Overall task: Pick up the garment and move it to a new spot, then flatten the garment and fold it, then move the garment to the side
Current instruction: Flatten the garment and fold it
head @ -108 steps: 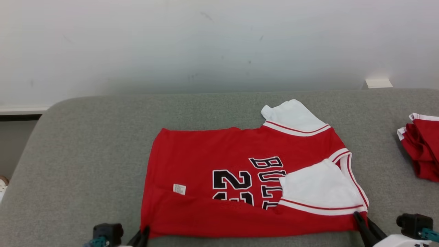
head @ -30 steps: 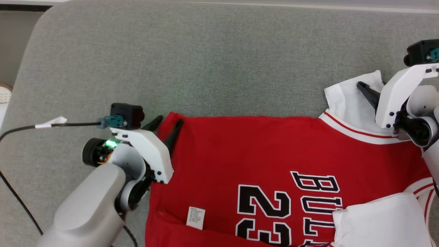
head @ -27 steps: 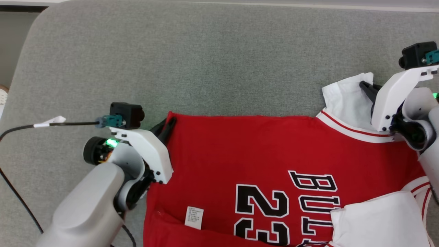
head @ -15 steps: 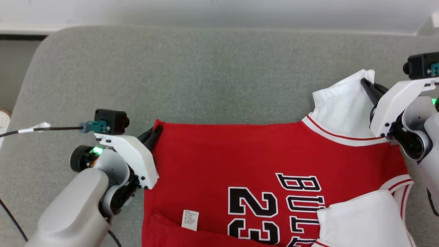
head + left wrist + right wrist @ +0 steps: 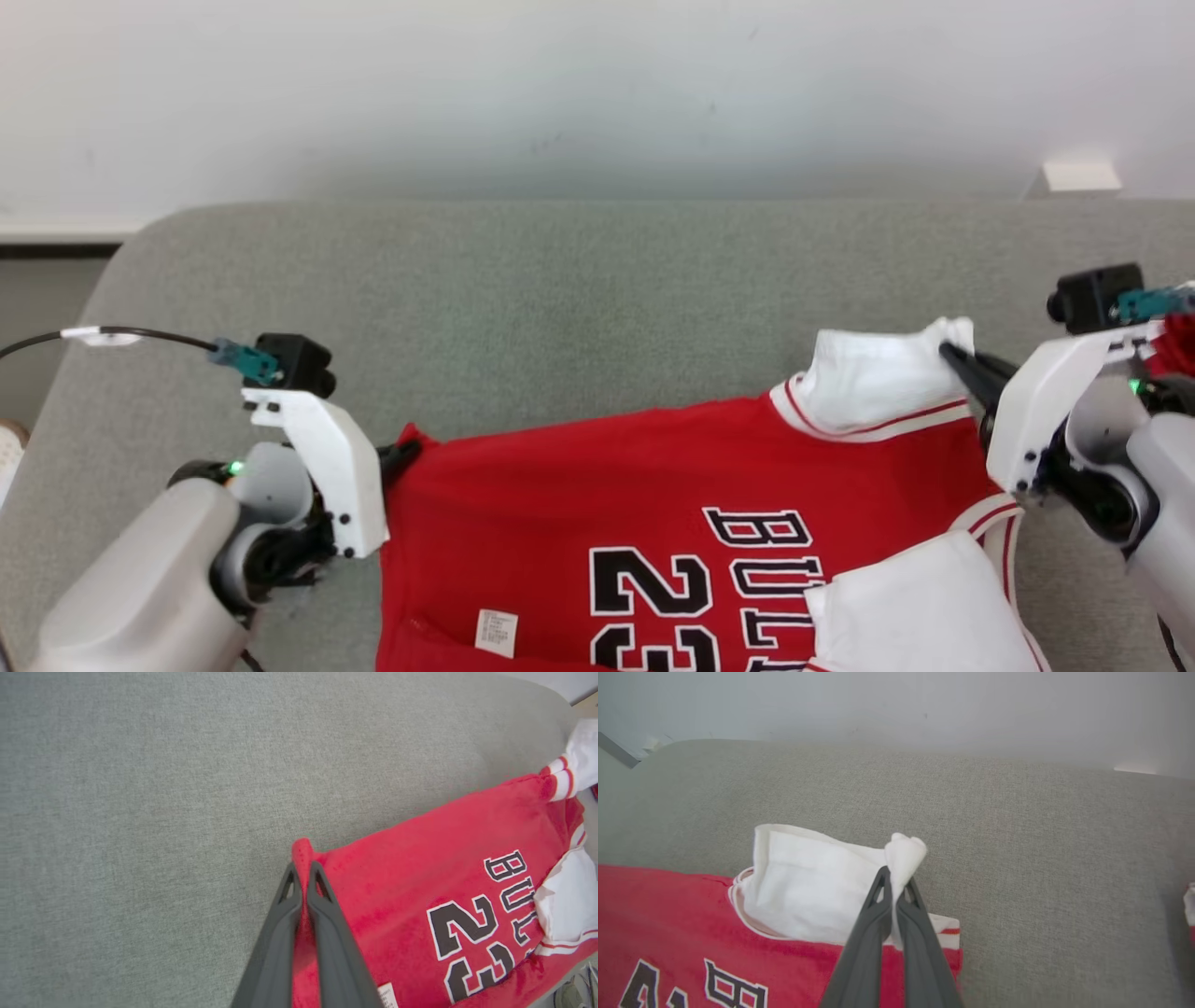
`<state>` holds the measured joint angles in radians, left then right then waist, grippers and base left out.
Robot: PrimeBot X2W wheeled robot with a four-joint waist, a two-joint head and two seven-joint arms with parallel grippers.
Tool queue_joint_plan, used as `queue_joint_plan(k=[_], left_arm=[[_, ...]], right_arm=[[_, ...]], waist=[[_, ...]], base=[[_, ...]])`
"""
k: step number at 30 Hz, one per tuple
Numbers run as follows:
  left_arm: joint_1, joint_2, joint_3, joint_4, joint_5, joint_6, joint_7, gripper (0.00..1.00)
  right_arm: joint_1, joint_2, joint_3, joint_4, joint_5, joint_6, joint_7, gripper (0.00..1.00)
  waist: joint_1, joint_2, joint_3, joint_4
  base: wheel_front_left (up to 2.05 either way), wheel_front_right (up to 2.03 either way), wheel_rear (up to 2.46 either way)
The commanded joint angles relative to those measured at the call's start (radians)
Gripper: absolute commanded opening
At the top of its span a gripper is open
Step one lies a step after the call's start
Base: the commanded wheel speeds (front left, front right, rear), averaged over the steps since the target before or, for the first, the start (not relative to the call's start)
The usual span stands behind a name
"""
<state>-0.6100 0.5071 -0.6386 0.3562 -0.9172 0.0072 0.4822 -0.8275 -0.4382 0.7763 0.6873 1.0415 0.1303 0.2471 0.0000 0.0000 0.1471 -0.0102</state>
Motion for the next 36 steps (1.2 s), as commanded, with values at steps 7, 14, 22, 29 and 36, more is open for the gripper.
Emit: queue_joint_plan(k=[7,14,22,29,36], left_arm=[[0.039,0.048,-0.004,0.017,-0.117,-0.038,0.164,0.00],[0.081,0.079,-0.038,-0.003,-0.160,-0.042,0.288,0.00],[0.125,0.102,-0.065,-0.033,-0.191,-0.025,0.369,0.00],[0.161,0.105,-0.077,-0.045,-0.208,-0.018,0.394,0.00],[0.180,0.101,-0.093,-0.030,-0.213,-0.027,0.407,1.00]], right_arm=[[0.105,-0.057,0.086,-0.109,0.060,0.000,0.082,0.00],[0.184,-0.105,0.147,-0.202,0.118,0.000,0.191,0.00],[0.266,-0.133,0.171,-0.263,0.175,0.000,0.292,0.00],[0.333,-0.148,0.156,-0.294,0.206,0.000,0.350,0.00],[0.370,-0.133,0.119,-0.300,0.204,0.000,0.360,1.00]], waist=[[0.0000,0.0000,-0.097,-0.048],[0.0000,0.0000,-0.138,-0.072],[0.0000,0.0000,-0.157,-0.081],[0.0000,0.0000,-0.163,-0.080],[0.0000,0.0000,-0.168,-0.080]], base=[[0.00,0.00,0.00],[0.00,0.00,0.00],[0.00,0.00,0.00],[0.00,0.00,0.00],[0.00,0.00,0.00]])
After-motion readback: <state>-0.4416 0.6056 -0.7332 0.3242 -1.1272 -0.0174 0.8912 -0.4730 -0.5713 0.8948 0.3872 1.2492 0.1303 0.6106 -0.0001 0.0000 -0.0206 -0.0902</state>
